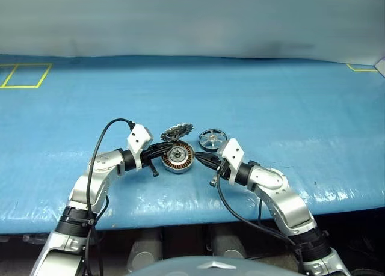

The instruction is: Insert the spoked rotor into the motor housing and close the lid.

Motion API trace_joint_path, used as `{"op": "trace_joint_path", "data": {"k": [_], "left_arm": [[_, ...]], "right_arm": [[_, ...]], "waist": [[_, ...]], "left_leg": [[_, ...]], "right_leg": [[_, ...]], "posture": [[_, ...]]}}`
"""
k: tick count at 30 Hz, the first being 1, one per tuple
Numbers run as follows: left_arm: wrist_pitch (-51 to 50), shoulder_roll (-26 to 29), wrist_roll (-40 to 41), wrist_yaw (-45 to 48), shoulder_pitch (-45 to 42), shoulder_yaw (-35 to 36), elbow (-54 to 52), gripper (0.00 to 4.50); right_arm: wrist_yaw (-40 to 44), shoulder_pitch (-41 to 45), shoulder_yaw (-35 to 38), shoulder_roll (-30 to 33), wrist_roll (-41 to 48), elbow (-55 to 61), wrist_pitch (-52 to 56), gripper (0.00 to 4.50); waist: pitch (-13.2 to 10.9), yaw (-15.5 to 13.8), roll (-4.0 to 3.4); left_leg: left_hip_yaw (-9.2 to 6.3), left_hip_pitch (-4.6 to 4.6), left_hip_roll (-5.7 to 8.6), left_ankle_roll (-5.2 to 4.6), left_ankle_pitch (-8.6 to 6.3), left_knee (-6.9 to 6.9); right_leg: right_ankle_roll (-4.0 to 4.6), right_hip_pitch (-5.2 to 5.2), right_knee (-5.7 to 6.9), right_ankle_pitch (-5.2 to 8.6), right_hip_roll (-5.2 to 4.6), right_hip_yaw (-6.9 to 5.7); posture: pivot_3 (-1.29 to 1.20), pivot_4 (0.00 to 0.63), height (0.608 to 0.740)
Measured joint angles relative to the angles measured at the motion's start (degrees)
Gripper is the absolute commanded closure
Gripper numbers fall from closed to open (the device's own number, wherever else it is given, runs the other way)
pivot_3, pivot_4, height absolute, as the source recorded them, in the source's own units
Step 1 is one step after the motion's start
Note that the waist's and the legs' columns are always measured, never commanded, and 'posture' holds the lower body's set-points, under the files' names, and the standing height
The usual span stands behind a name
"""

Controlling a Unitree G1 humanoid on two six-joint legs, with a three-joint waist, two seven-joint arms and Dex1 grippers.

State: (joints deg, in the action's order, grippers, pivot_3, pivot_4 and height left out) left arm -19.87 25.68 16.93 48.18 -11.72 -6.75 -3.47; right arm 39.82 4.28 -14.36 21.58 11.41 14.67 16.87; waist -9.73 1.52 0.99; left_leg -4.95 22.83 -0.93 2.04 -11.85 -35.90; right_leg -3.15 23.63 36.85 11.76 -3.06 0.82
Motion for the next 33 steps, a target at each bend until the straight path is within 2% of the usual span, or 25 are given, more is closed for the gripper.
{"op": "trace_joint_path", "data": {"k": [15,33], "left_arm": [[-0.42,-0.52,-2.3,0.48,-0.66,-4.06,0.01,4.38],[0.42,0.23,-4.35,-1.88,0.67,-3.58,0.14,4.38]], "right_arm": [[-0.25,0.0,-0.01,0.06,-0.16,0.0,-0.05,4.5],[-0.16,0.05,-0.47,-0.26,-1.12,-0.18,-0.11,4.5]], "waist": [[0.0,0.02,0.0],[0.0,0.03,0.0]], "left_leg": [[0.0,0.0,0.0,0.0,0.0,0.0],[0.0,-0.03,0.0,0.0,0.0,-0.01]], "right_leg": [[0.0,0.0,0.0,0.0,0.0,0.0],[0.0,-0.01,0.01,0.0,0.0,0.01]], "posture": [[0.0,0.15,0.74],[0.0,0.15,0.74]]}}
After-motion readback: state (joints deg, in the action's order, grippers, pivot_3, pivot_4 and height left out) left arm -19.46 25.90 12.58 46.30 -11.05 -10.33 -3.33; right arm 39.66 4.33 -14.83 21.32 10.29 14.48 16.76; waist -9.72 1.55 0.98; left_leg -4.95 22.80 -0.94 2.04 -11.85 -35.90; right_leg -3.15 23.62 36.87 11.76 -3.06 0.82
